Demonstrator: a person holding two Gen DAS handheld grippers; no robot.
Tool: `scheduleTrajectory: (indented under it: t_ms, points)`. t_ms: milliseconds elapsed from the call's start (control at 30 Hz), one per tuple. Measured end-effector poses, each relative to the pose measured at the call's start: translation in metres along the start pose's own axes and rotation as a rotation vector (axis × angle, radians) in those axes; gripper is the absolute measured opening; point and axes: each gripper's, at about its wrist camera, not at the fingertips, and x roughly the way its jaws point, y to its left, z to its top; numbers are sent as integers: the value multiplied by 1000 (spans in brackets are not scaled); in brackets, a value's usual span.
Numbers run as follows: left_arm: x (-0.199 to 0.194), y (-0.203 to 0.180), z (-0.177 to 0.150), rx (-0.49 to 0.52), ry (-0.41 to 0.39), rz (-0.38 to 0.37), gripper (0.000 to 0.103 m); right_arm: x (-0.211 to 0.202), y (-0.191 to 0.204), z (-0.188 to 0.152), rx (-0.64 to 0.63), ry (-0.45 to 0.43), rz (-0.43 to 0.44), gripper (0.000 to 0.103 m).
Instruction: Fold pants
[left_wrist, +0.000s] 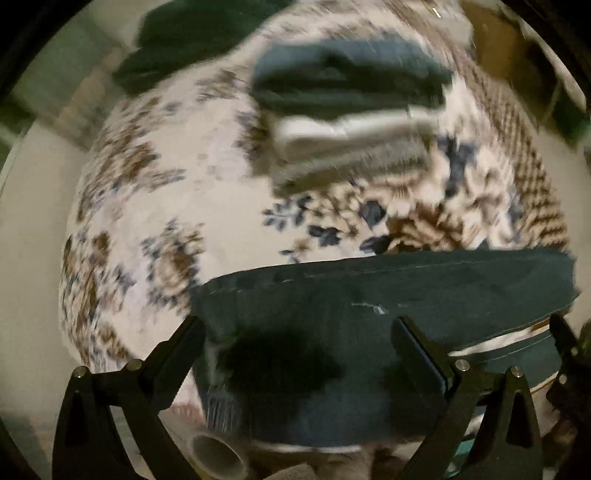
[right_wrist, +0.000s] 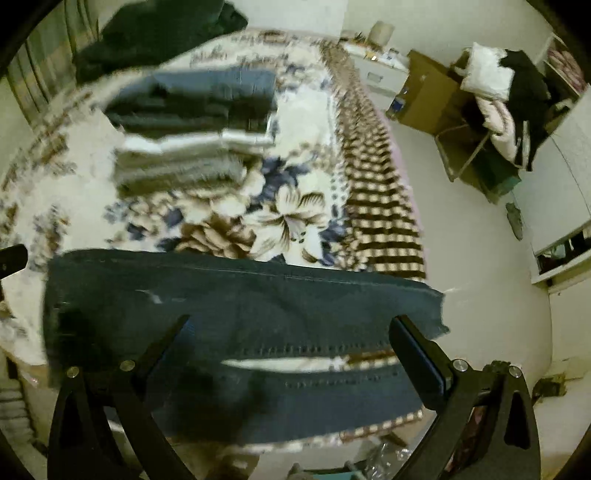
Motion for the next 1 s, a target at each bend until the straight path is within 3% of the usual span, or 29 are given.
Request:
scheduleTrajectory:
  t_ms: [100,300,467,533,567,600,633,700,800,1000]
  points:
    - [62,-26,12,93,42,19,103,80,15,7,-40,63,-13,103]
    - [157,-72,22,276,111,34,103,190,29,0,-183,158,-1,103]
    - [188,-87,36,405,108,2,102,260,33,4,-334,233,40,101]
    - [192,-87,42,441,123,-58,90,272,33,8,-369,254,74,98]
    - [192,-85,46,447,135,-118,68,278,32,12,-379,273,107,92]
    - [190,-83,48,448,152,-193,57,281,31,15,-380,284,137,79]
    - [188,-82,49,452,155,-218,42,282,30,19,-379,282,166,72]
    - [180,-82,52,472,140,-239,12,281,31,22,-389,269,209,47]
    - [166,-80,53,483,96,-224,6,274,32,21,-406,232,215,25]
    - [115,-51,47,361,27,-255,4,244,9,17,-355,184,218,16]
